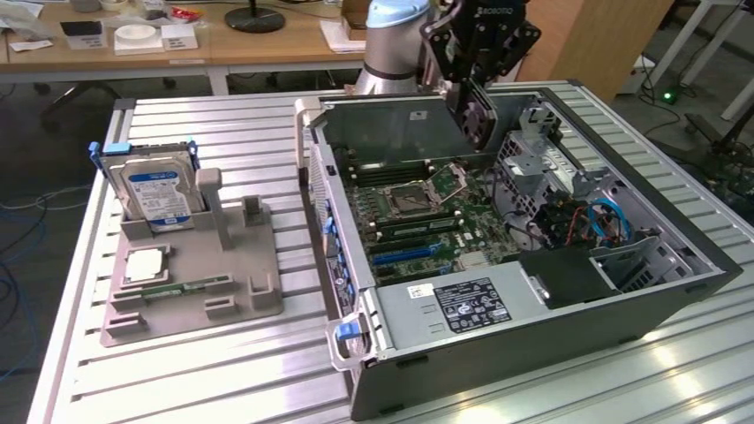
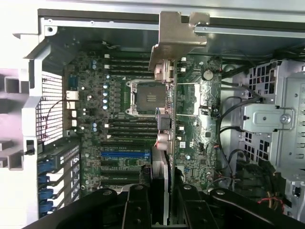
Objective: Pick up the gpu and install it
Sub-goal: 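Pick up the gpu and move the gpu toward the slot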
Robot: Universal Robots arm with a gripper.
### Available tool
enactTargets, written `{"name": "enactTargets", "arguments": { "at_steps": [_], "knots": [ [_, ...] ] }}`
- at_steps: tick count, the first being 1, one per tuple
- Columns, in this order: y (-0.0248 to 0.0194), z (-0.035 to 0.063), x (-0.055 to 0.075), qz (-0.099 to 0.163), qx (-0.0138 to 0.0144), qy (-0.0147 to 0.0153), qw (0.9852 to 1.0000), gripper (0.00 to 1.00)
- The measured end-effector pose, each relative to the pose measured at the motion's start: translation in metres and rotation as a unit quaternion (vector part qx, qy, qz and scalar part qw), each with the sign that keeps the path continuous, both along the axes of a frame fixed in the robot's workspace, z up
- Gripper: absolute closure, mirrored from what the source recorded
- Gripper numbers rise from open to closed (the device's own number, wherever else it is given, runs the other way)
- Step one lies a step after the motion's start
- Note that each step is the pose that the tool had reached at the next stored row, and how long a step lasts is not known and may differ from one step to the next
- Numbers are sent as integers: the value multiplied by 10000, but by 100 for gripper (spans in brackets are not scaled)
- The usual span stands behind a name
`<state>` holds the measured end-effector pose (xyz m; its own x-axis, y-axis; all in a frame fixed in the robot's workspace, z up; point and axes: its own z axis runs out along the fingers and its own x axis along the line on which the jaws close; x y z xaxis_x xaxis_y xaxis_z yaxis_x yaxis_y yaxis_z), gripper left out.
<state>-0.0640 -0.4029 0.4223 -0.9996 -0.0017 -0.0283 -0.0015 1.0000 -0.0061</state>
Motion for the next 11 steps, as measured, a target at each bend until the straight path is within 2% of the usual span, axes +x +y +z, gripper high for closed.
{"name": "enactTargets", "arguments": {
  "at_steps": [7,11],
  "knots": [
    [0,1,164,1,0,0,10000,73],
    [0,0,175,0,0,0,10000,73]
  ]
}}
